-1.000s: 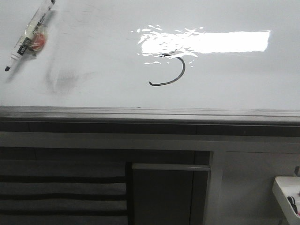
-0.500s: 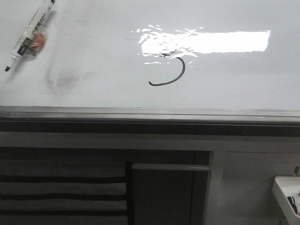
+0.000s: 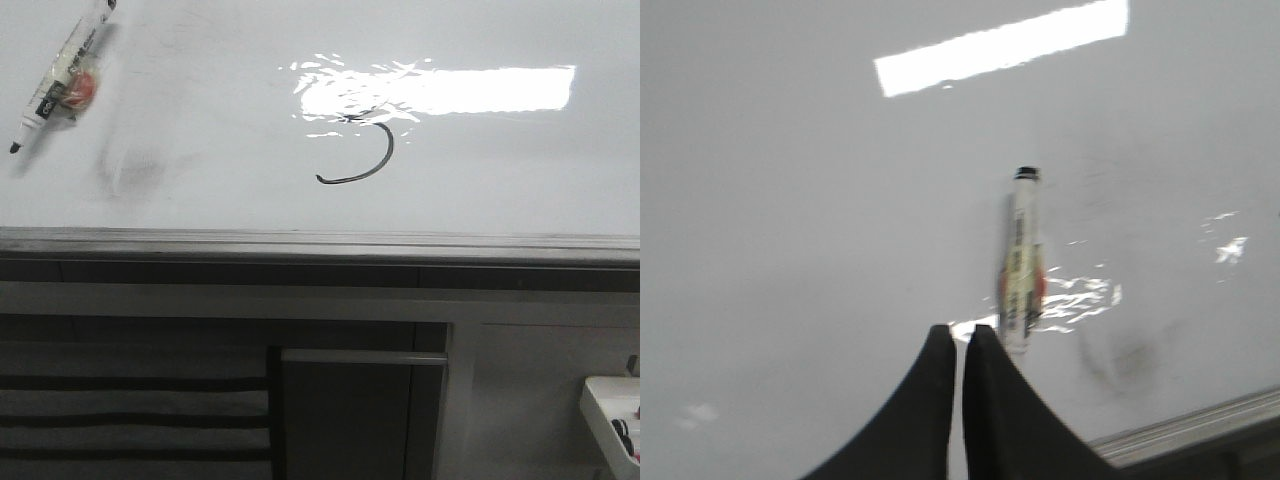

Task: Write number 3 on whiteboard

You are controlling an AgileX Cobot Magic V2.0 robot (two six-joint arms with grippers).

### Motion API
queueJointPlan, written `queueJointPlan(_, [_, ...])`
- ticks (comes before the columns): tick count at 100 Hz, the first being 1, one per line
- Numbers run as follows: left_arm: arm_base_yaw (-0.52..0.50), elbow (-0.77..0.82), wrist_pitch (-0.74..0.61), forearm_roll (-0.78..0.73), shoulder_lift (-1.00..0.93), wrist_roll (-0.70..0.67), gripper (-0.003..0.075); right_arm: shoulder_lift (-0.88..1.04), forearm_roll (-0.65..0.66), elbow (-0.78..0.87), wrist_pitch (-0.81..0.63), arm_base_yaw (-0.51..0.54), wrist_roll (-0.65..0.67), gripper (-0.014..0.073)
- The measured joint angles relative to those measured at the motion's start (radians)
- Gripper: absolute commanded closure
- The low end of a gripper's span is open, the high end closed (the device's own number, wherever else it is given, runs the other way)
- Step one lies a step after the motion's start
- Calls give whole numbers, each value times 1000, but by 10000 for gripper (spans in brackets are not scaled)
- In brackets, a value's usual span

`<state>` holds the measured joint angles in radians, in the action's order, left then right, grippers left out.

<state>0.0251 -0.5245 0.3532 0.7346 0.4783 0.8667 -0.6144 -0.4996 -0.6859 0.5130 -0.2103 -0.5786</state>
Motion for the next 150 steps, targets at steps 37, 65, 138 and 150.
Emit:
queueJointPlan(37, [-37, 446, -201, -125, -421, -200, 739, 0, -1, 0, 1, 0, 0, 673])
queueJointPlan(65, [-34, 529, -226, -742, -484, -841, 739, 0, -2, 0, 1, 0, 0, 673])
queueJointPlan(138, [-34, 529, -246, -838, -484, -917, 739, 0, -2, 2, 1, 0, 0, 673])
queueJointPlan(150, [-34, 529, -246, -838, -484, -917, 739, 62, -3, 69, -71, 32, 0, 673])
